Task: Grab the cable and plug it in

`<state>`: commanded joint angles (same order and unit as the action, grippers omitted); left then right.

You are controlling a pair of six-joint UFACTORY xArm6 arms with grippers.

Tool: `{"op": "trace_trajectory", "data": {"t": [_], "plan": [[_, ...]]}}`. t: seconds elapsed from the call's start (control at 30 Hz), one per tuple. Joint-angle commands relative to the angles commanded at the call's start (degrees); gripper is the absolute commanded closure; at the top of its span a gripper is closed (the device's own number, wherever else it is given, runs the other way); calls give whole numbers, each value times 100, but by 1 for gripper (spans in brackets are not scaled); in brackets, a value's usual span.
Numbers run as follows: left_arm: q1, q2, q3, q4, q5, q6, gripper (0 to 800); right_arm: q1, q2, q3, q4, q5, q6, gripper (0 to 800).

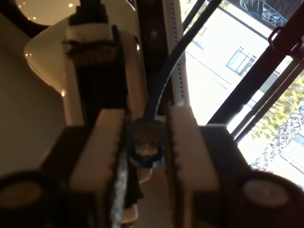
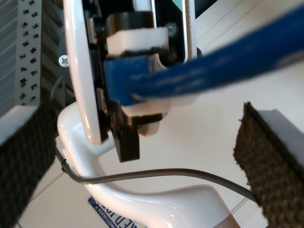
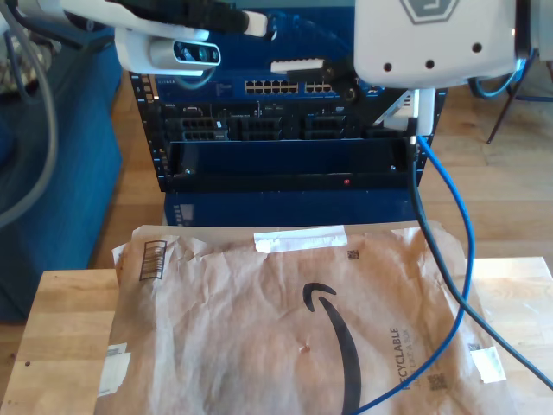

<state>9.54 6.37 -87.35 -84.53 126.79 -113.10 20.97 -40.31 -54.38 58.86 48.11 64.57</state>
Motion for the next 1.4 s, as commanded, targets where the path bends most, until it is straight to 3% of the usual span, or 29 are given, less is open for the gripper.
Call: {"op": "trace_trajectory", "data": {"t": [0.5,0.77,0.9,1.0,1.03,1.07,1.23,1.3,1.33,1.4], "plan": [[9,0,9,-70,132,0,766,0,-18,62,35,-35,9,364],[9,0,9,-70,167,18,766,0,-9,62,70,-35,97,576],[9,0,9,-70,167,18,766,0,-9,53,62,-35,255,598],[9,0,9,-70,167,18,764,0,-9,53,62,-35,264,667],[9,0,18,-70,193,18,741,0,-9,62,70,-35,273,710],[9,0,26,-79,237,18,667,0,-9,53,70,-35,281,721],[18,18,53,-527,334,-9,475,-9,0,53,79,-44,431,760],[18,18,53,-536,325,-18,315,-26,0,53,79,-44,440,776],[18,18,44,-519,299,-26,291,-26,9,62,79,-44,440,787],[26,9,35,-519,281,-26,92,-44,26,62,79,-53,492,797]]}}
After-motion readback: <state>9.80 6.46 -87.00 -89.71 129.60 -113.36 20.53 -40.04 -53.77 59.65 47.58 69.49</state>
